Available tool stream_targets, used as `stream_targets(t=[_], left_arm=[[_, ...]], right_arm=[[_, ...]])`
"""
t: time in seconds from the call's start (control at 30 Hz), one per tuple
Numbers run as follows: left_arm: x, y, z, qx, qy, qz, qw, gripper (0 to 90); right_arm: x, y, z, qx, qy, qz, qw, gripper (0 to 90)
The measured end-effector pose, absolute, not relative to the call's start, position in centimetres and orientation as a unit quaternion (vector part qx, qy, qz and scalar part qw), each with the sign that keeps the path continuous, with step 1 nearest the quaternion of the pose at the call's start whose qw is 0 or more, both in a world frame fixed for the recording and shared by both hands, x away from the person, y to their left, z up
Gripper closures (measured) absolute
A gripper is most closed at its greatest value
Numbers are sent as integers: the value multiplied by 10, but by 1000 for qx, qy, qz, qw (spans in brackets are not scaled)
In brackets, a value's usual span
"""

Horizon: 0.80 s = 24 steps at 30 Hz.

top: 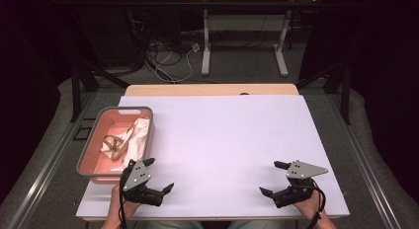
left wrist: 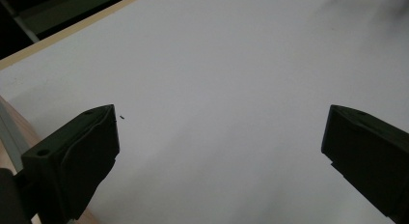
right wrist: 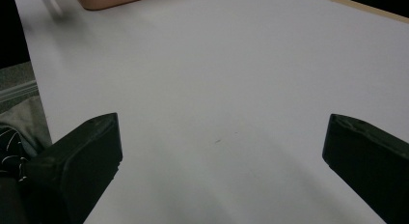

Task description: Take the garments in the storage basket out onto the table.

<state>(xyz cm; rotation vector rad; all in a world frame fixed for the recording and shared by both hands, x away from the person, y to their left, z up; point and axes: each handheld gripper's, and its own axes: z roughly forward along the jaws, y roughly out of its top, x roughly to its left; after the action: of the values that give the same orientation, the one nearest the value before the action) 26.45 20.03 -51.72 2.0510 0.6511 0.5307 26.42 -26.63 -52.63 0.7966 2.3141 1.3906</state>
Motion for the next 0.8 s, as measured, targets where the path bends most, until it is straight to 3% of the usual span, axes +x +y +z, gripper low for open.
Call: stream_targets(t=[0.8], left_arm=[[270, 198, -505, 830, 274, 224, 431, 0]], right_arm=[[264, -265, -527, 280, 810, 490, 160, 0]])
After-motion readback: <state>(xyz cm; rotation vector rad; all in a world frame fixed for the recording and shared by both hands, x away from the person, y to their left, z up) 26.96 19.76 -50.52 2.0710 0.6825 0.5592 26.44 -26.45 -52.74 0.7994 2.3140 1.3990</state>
